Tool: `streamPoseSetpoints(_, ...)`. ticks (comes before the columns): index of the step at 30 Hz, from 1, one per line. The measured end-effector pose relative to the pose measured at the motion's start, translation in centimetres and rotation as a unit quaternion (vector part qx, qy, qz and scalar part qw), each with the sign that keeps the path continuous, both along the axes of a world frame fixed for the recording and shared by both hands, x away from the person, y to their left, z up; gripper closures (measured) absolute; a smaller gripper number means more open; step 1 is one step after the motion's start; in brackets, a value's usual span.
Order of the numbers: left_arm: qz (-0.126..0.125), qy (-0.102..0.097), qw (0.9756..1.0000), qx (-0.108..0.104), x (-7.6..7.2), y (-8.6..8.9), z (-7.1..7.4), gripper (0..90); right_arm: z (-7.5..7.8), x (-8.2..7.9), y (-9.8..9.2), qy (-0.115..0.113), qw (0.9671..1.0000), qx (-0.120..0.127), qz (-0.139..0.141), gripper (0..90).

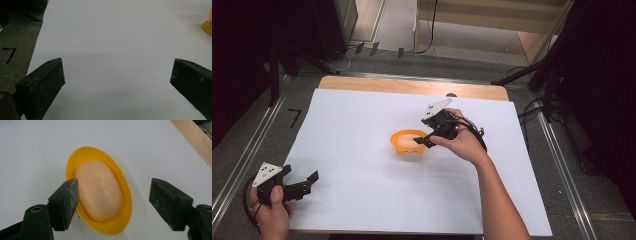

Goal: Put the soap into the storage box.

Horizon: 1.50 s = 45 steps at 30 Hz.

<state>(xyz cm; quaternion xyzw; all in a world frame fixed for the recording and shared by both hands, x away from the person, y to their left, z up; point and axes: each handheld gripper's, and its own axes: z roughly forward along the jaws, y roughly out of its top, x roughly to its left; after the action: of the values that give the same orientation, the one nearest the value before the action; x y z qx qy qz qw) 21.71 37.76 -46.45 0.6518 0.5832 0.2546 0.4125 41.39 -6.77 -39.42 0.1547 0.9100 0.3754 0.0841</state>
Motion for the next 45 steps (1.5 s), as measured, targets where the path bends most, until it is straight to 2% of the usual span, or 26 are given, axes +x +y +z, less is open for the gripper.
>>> streamPoseSetpoints(7,0.001,0.0,1.0,0.002,0.0,0.0,0.0,0.0,-0.8,-1.0,-1.6,0.003,0.9989,-0.003,-0.046,20.8)
streamPoseSetpoints(13,0.002,0.0,1.0,0.002,0.0,0.0,0.0,0.0,-1.4,-1.7,-3.1,0.006,0.9984,0.007,-0.055,19.2)
streamPoseSetpoints(16,0.002,0.0,1.0,0.001,0.0,0.0,0.0,0.0,-1.7,-2.0,-3.8,0.008,0.9981,0.005,-0.06,18.3)
streamPoseSetpoints(18,0.002,0.0,1.0,0.001,0.0,0.0,0.0,0.0,-2.0,-2.3,-4.2,0.009,0.9974,0.008,-0.07,19.1)
streamPoseSetpoints(33,0.002,-0.001,1.0,0.003,0.0,0.0,0.0,0.0,-4.0,-4.0,-7.4,0.012,0.995,0.02,-0.097,19.5)
streamPoseSetpoints(45,0.002,-0.001,1.0,0.003,0.0,-0.1,0.0,0.0,-5.2,-5.2,-10.5,0.018,0.9911,0.035,-0.127,19.7)
